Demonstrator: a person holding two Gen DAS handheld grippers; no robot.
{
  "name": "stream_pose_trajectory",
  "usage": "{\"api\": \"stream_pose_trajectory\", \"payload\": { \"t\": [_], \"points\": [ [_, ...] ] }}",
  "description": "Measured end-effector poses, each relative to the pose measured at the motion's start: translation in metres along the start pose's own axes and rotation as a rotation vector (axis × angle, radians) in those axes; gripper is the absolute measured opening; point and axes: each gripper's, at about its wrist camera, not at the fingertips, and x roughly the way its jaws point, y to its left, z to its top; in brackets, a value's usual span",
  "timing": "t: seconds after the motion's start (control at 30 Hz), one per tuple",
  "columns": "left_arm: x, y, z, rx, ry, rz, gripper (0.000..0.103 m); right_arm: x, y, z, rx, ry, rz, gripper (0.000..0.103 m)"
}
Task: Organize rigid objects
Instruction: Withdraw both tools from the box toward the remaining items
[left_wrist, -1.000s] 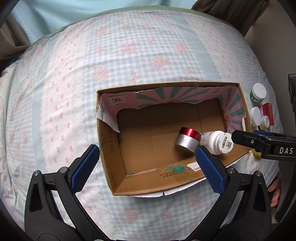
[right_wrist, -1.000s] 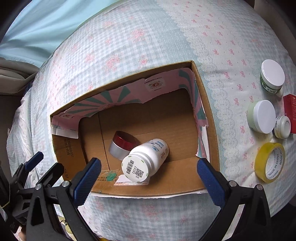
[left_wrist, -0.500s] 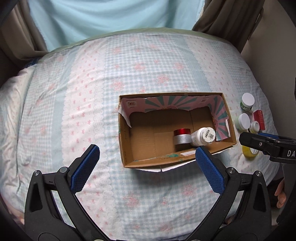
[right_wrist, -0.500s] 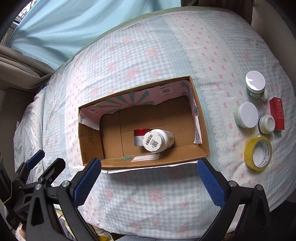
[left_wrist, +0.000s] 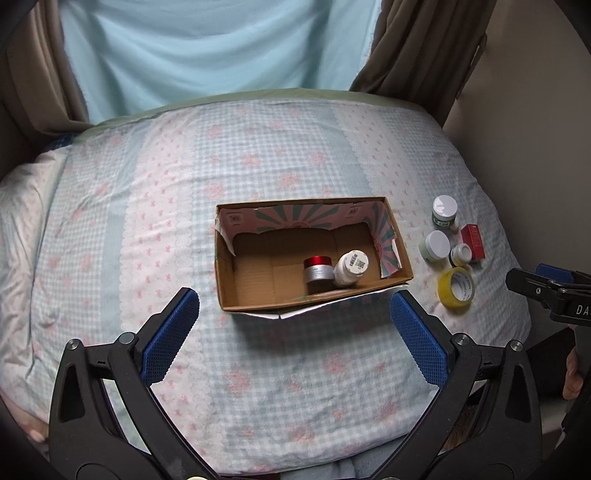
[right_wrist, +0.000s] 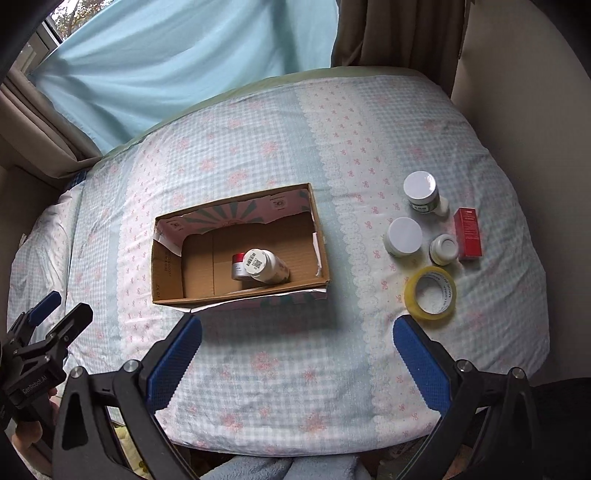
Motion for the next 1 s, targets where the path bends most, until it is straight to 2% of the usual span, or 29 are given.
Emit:
{"api": "stream_pose_trajectory", "payload": {
  "t": [0.23,0.5,0.77,1.0],
  "points": [
    [0.002,-0.075,0.016,0.045,-0.007,-0.07,0.103,-0.034,-0.07,-0.01,0.075,-0.061,-0.107,0.103],
    [0.032,-0.17,0.048,0.062,0.013,-0.115,0.103,-0.036,-0.167,0.008,0.136,-0.068,-0.117,0.103],
    [0.109,-0.264,0.085,0.092,0.085,-0.139,0.103,-0.016,-0.245,0.038,0.18,-0.117,-0.085,0.103],
    [0.211,-0.324,0.107,0.1,0.184,-0.169,0.103,0.046,-0.292,0.069,0.191,-0.056,-0.095,0.103]
  ]
}}
